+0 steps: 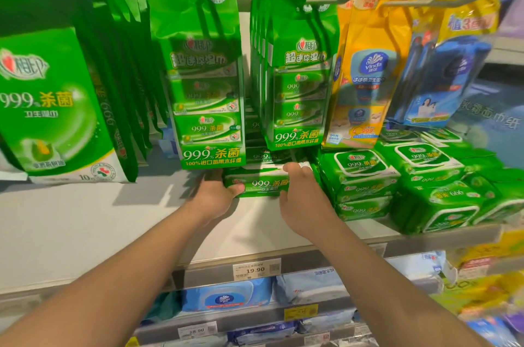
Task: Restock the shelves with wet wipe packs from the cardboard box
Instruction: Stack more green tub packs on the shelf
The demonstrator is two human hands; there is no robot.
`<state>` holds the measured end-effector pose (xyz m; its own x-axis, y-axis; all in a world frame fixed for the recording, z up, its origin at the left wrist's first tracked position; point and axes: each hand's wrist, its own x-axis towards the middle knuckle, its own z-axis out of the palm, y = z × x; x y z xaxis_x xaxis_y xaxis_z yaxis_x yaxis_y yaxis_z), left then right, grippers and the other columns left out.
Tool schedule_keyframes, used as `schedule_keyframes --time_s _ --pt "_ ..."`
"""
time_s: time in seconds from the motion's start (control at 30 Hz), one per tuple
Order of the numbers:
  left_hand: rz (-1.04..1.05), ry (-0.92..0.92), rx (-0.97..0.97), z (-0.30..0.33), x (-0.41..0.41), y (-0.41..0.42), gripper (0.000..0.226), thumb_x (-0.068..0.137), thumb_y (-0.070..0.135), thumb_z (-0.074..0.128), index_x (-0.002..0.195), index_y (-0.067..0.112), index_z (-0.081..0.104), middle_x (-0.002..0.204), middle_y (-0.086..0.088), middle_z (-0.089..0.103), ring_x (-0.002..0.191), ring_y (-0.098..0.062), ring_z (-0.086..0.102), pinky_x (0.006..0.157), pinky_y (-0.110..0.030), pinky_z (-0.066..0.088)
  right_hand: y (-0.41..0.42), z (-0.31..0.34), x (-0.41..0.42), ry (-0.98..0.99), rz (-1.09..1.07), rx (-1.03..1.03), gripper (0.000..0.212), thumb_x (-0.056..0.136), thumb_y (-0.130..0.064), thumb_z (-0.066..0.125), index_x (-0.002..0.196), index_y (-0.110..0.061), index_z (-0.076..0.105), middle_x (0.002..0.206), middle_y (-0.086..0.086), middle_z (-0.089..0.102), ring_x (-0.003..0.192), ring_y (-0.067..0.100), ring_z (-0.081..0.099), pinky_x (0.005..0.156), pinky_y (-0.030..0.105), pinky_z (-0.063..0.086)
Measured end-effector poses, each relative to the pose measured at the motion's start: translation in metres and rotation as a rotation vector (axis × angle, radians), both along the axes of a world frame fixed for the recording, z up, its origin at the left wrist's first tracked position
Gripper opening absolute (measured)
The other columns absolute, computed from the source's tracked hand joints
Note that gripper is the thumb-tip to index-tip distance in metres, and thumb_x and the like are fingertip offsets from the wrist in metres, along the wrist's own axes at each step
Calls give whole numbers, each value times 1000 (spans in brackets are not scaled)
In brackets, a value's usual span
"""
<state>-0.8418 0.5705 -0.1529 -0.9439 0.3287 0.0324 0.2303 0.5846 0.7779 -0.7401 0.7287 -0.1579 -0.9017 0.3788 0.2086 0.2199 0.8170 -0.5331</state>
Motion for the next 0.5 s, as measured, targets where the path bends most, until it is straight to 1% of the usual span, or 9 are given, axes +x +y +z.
schedule_keyframes --time_s 0.07,0.13,0.23,0.3,0.33,0.4,0.5 --pt "-3 18 -1 -2 -1 -1 34 95 22 65 128 16 56 115 3 59 97 -14 47 83 -22 32 3 0 0 3 24 -4 47 97 -10 55 141 -22 41 132 6 44 96 28 63 82 42 54" --pt "8 49 -41 -7 -3 -6 32 96 26 62 126 18 57 120 0 61 97 -17 47 83 -24 33 6 -1 1 13 60 7 49 97 -10 54 142 -22 39 134 5 43 97 26 61 84 40 52" --pt "29 128 -229 -16 -5 -16 26 100 36 54 118 19 61 114 -6 66 90 -23 50 75 -29 37 10 -3 3 24 118 22 52 97 -8 56 144 -22 40 133 3 43 98 21 58 82 30 44" --pt "44 167 -308 -17 -6 -20 27 101 39 50 109 18 64 108 -9 69 89 -25 53 73 -29 37 12 -3 3 27 140 17 53 96 -8 57 144 -21 41 133 2 43 102 19 55 83 26 40" --pt "50 183 -328 -16 -6 -21 27 101 39 49 106 18 65 108 -10 69 90 -26 54 72 -29 36 13 -4 2 28 151 14 53 96 -8 57 145 -21 40 134 2 43 106 19 55 86 26 41" --pt "57 204 -352 -11 -6 -19 27 101 38 49 108 18 66 112 -10 68 97 -29 57 73 -29 35 15 -3 -3 13 169 -6 56 96 -8 57 146 -22 39 136 1 41 115 19 52 95 29 44" --pt "88 201 -313 -6 -8 -12 26 100 36 51 118 19 61 122 -9 64 107 -30 56 76 -28 35 15 -1 -10 -48 167 -56 58 96 -12 58 149 -21 34 139 1 37 117 21 53 103 36 44"
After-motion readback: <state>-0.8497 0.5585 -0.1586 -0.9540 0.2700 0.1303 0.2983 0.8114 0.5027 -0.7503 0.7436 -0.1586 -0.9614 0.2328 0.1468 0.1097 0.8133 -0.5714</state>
